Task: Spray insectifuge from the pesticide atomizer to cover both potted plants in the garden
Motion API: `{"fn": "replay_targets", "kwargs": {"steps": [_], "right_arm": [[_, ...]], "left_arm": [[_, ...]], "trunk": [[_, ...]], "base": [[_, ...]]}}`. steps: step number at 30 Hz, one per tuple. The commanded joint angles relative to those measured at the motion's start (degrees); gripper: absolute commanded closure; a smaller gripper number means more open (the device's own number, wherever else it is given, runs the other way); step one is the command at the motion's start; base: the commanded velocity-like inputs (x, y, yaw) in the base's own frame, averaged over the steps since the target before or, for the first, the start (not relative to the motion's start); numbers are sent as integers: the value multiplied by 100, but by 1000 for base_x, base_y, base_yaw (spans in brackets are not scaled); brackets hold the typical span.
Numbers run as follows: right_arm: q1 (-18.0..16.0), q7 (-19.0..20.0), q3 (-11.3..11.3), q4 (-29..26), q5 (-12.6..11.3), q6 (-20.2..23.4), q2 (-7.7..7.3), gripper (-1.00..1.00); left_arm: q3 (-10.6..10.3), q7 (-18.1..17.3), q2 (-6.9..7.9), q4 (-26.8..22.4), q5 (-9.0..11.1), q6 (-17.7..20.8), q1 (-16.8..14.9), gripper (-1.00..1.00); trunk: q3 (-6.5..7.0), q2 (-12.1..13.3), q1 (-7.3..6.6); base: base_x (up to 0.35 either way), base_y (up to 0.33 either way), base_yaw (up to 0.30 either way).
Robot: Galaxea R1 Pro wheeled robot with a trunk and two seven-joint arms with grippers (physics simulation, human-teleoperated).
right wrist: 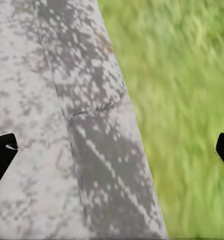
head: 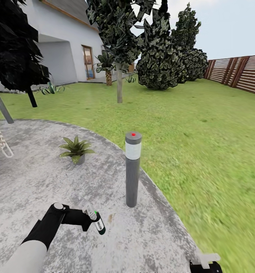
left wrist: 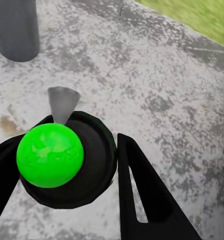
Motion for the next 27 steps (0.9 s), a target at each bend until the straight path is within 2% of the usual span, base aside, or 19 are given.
{"fn": "replay_targets", "kwargs": {"steps": [1, 7, 20, 27], "right_arm": [[-6, -29, -37, 11, 61, -22, 2, -100], [-6, -29, -37, 17, 61, -22, 4, -100], [-6, -29, -37, 16, 63, -22, 4, -100], [-6, -29, -37, 11, 63, -22, -3, -100]], "left_arm": [[20, -40, -5, -10, -21, 63, -3, 100], [28, -34, -5, -10, -44, 73, -9, 100], [29, -29, -14, -9, -52, 76, -8, 100], [29, -29, -14, -9, -54, 76, -10, 100]], "trunk": [[-5, -2, -3], [-5, -2, -3], [-5, -2, -3], [-5, -2, -3]], "base": [[-110, -308, 0], [-39, -308, 70], [0, -310, 266], [0, -311, 29]]}}
